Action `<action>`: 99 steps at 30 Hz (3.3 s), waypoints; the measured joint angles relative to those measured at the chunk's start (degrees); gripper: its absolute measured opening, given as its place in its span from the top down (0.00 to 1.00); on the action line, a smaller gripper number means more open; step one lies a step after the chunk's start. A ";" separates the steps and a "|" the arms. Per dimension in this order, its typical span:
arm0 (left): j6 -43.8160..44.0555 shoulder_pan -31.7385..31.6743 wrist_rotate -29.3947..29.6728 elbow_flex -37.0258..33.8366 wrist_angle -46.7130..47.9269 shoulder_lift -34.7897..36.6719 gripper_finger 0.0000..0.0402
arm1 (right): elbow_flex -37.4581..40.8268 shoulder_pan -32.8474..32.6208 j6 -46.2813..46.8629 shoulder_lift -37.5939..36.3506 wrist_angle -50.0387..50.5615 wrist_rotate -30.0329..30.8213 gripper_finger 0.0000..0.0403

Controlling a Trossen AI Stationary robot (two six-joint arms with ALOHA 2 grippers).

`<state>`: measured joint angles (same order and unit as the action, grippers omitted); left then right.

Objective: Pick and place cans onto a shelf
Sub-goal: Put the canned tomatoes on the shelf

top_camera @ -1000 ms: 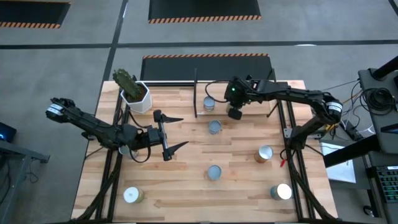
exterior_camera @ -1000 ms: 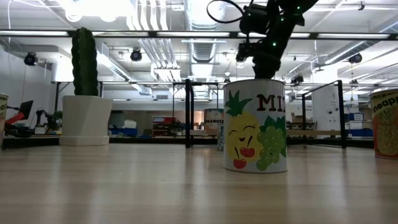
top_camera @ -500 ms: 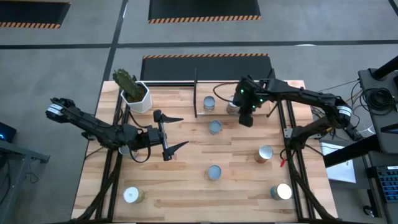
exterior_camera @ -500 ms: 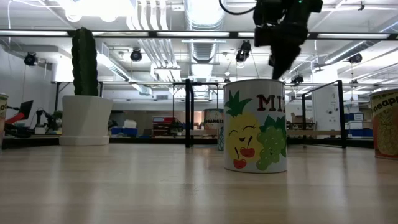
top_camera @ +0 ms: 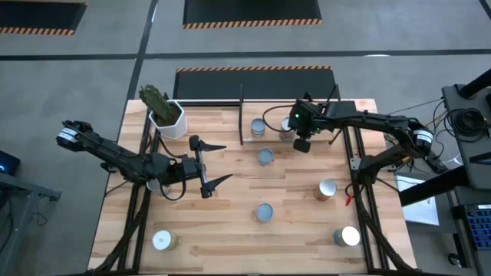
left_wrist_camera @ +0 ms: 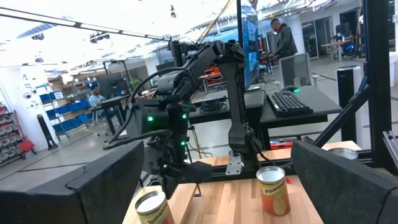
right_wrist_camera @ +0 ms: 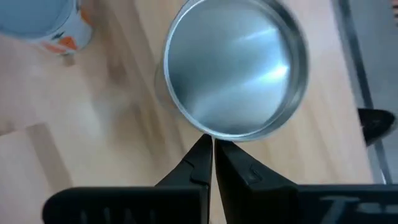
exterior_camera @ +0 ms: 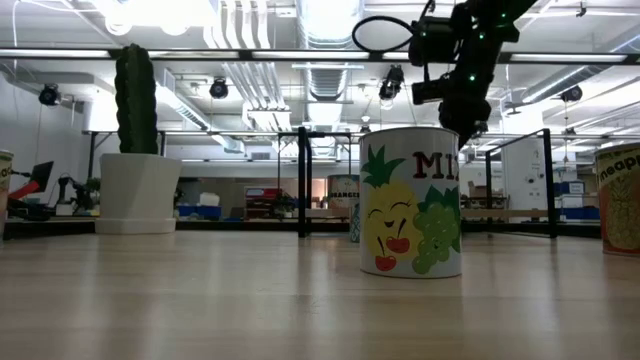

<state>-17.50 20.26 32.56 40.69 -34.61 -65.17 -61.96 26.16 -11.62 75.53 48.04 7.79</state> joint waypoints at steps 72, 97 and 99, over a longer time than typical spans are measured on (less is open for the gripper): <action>0.00 -0.01 0.00 0.00 0.00 0.00 0.04 | 4.14 -0.79 0.07 0.42 -24.86 -5.24 0.98; 0.00 -0.01 -0.01 0.00 -0.02 0.00 0.04 | 2.06 1.50 2.54 -2.69 -5.74 -4.79 0.98; 0.00 -0.01 0.00 0.00 -0.01 0.00 0.04 | 2.24 1.87 1.62 -2.69 -7.89 -2.84 0.98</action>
<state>-17.50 20.25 32.56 40.69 -34.62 -65.17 -59.72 28.03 -10.01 72.84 40.15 4.95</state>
